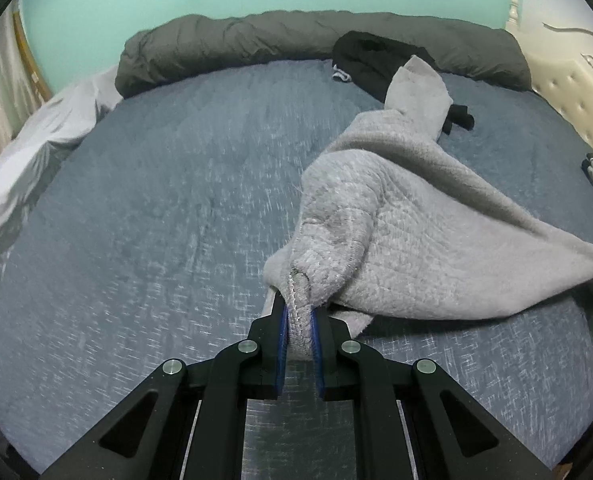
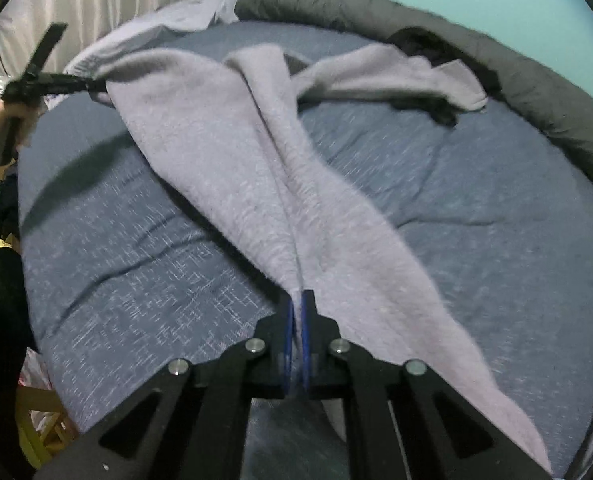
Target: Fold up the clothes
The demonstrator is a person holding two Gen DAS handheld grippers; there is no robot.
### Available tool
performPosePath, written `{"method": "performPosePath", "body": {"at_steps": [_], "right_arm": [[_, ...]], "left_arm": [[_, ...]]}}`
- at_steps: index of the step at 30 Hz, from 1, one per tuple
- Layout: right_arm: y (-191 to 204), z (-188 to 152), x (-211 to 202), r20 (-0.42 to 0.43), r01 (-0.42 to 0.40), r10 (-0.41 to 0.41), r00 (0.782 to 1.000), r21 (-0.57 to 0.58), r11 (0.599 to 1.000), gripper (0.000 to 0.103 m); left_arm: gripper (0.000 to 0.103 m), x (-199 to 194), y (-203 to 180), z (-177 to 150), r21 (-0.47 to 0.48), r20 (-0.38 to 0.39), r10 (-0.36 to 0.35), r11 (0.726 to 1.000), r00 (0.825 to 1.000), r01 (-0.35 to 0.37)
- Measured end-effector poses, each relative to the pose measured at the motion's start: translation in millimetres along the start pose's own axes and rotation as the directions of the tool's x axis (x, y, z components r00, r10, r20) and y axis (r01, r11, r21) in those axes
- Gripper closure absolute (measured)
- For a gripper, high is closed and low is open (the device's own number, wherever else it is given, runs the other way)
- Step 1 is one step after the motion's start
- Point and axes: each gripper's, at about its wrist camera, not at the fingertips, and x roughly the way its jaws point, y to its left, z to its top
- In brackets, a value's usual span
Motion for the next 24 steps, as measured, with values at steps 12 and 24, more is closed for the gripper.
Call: {"method": "performPosePath", "body": {"at_steps": [12, 24], "right_arm": [[15.8, -43.6, -47.6, -0.012, -0.071, 0.070, 0.997, -0.074, 0.995, 0.100], [19.1, -58.4, -17.0, -0.074, -0.090, 0.087, 0.993, -0.035, 0.995, 0.100]], "left_arm": [[0.093, -49.5, 11.8, -49.8, 0.072, -0.025, -0.017, 0.997, 1.000, 0.019], [0.090, -39.2, 20.5, -110.7, -0.037, -0.159, -0.194, 0.981, 0.968, 0.190]]}}
